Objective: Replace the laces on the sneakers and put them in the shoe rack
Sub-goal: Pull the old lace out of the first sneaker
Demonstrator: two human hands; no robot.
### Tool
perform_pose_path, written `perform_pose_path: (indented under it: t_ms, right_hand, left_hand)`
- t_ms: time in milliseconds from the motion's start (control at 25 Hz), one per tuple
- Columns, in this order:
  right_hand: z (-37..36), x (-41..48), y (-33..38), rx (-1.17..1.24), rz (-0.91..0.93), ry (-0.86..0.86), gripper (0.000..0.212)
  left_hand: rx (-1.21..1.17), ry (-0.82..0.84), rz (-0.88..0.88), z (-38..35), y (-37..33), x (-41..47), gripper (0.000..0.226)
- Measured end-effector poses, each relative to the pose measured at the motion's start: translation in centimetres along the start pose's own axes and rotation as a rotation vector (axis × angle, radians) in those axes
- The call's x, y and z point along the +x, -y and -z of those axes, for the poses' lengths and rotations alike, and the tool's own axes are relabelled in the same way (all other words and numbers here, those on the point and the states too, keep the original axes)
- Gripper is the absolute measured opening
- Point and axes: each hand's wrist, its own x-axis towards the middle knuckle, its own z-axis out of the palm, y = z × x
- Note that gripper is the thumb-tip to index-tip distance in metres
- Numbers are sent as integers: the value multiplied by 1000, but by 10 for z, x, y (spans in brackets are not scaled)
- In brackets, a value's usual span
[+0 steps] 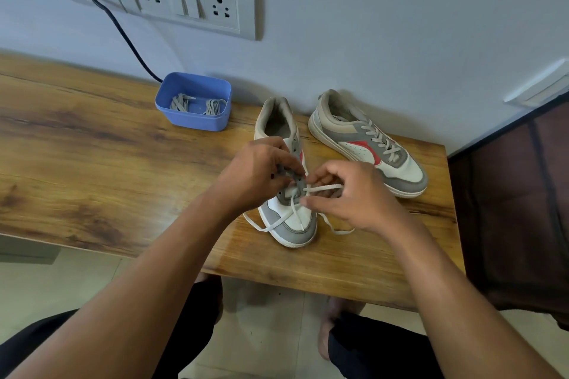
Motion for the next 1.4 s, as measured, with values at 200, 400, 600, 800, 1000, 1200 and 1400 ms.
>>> perform_pose_path:
  t_ms: [200,400,600,800,1000,1200,1400]
  right_hand:
    - [20,2,-9,3,-20,-146,13]
    - [-1,0,-1,-13,7,-14,11]
    - [19,0,-9,11,-14,-149,11]
    - [7,-1,-4,-58,-6,-28,4]
    - [34,-11,-7,-8,-17,-217,9]
    - [13,-12,1,240,-69,-38,19]
    - [24,-33,-18,-110,-206,91,64]
  left_hand:
    - [0,7,17,0,0,-1,30]
    - [0,14,11,1,-1,-1,30]
    - [13,12,13,2,-1,0,28]
    - [12,10,13,1,-2,-2,29]
    - [25,26,54,4,-5,0,25]
    - [-156,-91,198,40,-14,-9,19]
    - [228,27,320,57,10,-37,30]
